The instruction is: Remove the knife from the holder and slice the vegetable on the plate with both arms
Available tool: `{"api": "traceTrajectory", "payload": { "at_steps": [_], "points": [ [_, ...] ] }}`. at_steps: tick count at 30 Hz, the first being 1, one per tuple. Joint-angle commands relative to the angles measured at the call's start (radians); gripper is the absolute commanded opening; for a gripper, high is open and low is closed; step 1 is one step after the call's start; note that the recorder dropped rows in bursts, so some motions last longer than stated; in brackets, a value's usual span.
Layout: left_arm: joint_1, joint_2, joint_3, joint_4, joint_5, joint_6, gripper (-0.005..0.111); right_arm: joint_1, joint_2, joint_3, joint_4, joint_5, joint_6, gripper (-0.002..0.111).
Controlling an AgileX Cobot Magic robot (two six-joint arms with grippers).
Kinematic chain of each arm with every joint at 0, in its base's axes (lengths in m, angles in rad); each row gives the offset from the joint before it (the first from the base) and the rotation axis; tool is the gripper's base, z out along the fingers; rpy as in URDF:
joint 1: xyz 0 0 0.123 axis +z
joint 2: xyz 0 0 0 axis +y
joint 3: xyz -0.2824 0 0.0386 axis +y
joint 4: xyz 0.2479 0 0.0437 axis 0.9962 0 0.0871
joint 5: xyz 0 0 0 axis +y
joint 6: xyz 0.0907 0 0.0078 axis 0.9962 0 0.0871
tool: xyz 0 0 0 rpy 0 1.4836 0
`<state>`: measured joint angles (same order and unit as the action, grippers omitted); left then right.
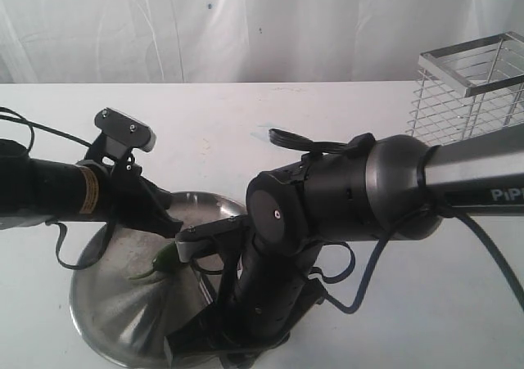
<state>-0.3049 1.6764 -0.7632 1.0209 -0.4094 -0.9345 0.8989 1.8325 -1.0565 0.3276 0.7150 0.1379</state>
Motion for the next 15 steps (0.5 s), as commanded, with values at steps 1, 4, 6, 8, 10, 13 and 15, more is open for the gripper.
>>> {"api": "traceTrajectory", "payload": {
  "at_steps": [1, 4, 6, 8, 10, 13, 15],
  "points": [
    [0.003, 0.021, 0.006, 0.012, -0.09, -0.008, 0.0, 0.002, -0.001, -0.007, 0.006, -0.007, 0.004, 0.0],
    [0.003, 0.023, 0.006, 0.012, -0.176, -0.008, 0.0, 0.002, 0.005, -0.007, 0.016, -0.007, 0.004, 0.0],
    [0.003, 0.023, 0.006, 0.012, -0.207, -0.008, 0.0, 0.002, 0.015, -0.007, 0.016, -0.007, 0.004, 0.0],
    [0.003, 0.023, 0.006, 0.014, -0.189, -0.008, 0.0, 0.002, 0.03, -0.007, 0.02, -0.007, 0.004, 0.0],
    [0.003, 0.027, 0.006, 0.016, -0.151, -0.008, 0.0, 0.002, 0.043, -0.007, 0.023, -0.007, 0.004, 0.0],
    [0.003, 0.041, 0.006, 0.016, -0.113, -0.008, 0.0, 0.002, 0.045, -0.005, 0.026, -0.026, 0.004, 0.0],
    [0.003, 0.057, 0.006, 0.016, -0.113, -0.008, 0.0, 0.002, 0.043, -0.005, 0.029, -0.032, 0.004, 0.0]
  ]
}}
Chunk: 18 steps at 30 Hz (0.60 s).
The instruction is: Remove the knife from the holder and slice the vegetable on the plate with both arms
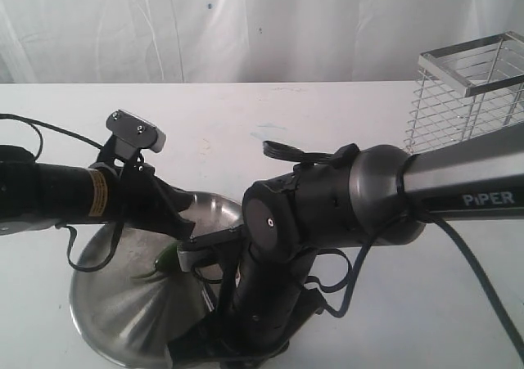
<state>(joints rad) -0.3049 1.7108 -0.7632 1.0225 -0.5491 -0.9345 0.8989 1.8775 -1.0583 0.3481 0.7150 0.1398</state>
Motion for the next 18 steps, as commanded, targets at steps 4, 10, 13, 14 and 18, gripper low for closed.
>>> {"api": "traceTrajectory", "payload": {
  "at_steps": [4, 10, 13, 14, 18],
  "points": [
    [0.003, 0.058, 0.006, 0.043, 0.019, -0.032, 0.0, 0.002, -0.002, -0.004, 0.008, -0.04, 0.003, 0.0],
    [0.003, 0.14, 0.006, 0.041, 0.033, -0.037, 0.0, 0.002, -0.002, -0.004, 0.008, -0.04, 0.003, 0.0],
    [0.003, 0.18, 0.006, 0.041, 0.106, -0.048, 0.0, 0.002, -0.002, -0.004, 0.008, -0.04, 0.003, 0.0],
    [0.003, 0.192, 0.006, 0.036, 0.132, -0.066, 0.0, 0.002, -0.002, -0.004, 0.008, -0.036, 0.003, 0.0],
    [0.003, 0.203, 0.006, 0.034, 0.245, -0.174, 0.0, -0.002, -0.002, -0.005, -0.02, 0.071, 0.0, 0.0]
  ]
}}
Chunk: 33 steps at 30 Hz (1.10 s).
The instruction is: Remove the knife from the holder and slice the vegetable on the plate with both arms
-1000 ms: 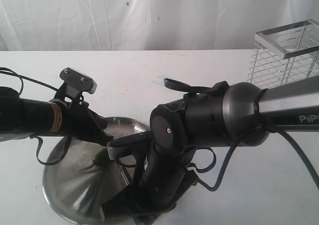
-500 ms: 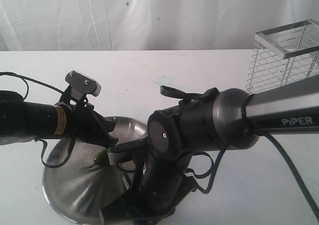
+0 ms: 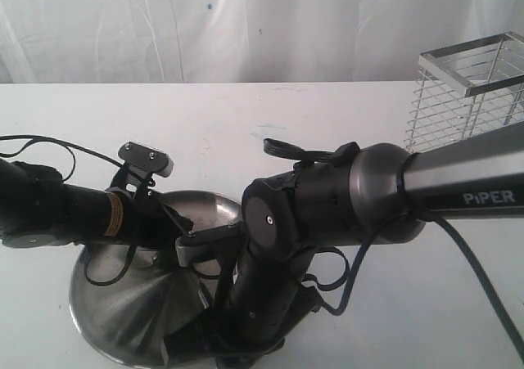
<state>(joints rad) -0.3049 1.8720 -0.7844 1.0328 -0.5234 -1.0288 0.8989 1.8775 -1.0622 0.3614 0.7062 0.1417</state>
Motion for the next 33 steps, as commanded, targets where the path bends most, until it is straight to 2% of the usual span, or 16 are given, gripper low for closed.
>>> {"api": "traceTrajectory", "payload": {
  "at_steps": [1, 9, 16, 24, 29, 33],
  "points": [
    [0.003, 0.042, 0.027, 0.024, 0.235, -0.082, 0.0, -0.002, -0.002, -0.001, -0.051, 0.12, -0.002, 0.0],
    [0.003, 0.042, 0.027, 0.032, 0.227, -0.096, 0.0, -0.002, -0.002, -0.001, -0.072, 0.142, -0.002, 0.0],
    [0.003, -0.058, 0.011, 0.032, 0.086, -0.021, 0.0, -0.002, -0.023, -0.001, -0.07, 0.144, -0.002, 0.0],
    [0.003, -0.299, -0.007, 0.025, 0.201, -0.021, 0.0, -0.002, -0.104, -0.001, -0.102, 0.134, -0.002, 0.0],
    [0.003, -0.449, 0.038, 0.023, 0.308, -0.035, 0.0, -0.002, -0.113, 0.001, -0.104, 0.091, -0.002, 0.0],
    [0.003, -0.558, 0.109, 0.023, 0.35, -0.044, 0.0, 0.0, -0.127, 0.024, -0.096, -0.019, 0.001, 0.0]
  ]
}}
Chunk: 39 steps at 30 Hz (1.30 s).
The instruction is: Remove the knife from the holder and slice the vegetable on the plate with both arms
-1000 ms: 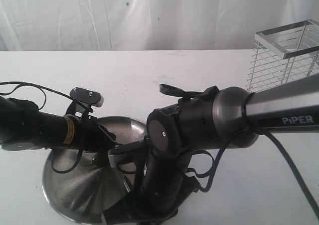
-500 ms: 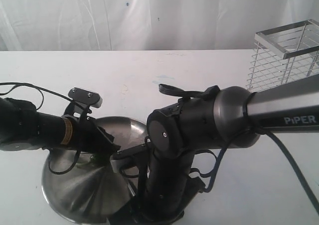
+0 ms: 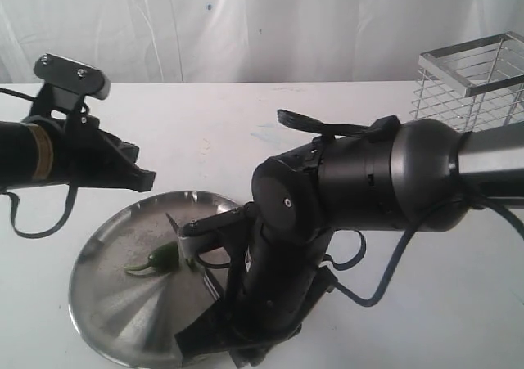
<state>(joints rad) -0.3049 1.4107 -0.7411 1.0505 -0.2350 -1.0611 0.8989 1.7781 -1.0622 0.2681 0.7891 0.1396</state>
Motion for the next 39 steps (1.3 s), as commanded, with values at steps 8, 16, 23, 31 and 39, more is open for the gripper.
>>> {"api": "traceTrajectory", "payload": {
  "at_steps": [8, 16, 23, 31, 39],
  "points": [
    [0.003, -0.161, 0.103, -0.003, 0.353, -0.018, 0.0, 0.0, -0.066, 0.06, 0.051, -0.035, -0.024, 0.0],
    [0.003, -0.064, 0.103, -0.198, 0.281, 0.168, 0.0, 0.004, -0.061, 0.049, 0.133, 0.098, -0.157, 0.0],
    [0.003, -0.061, 0.053, -0.198, 0.132, 0.16, 0.0, 0.008, 0.0, -0.053, 0.125, -0.008, -0.079, 0.0],
    [0.003, -0.036, 0.029, -0.198, 0.067, 0.179, 0.0, 0.008, 0.082, -0.088, -0.017, -0.053, 0.103, 0.0],
    [0.003, 0.024, 0.029, -0.198, 0.005, 0.18, 0.0, 0.061, 0.086, -0.088, 0.015, -0.064, 0.103, 0.0]
  ]
}}
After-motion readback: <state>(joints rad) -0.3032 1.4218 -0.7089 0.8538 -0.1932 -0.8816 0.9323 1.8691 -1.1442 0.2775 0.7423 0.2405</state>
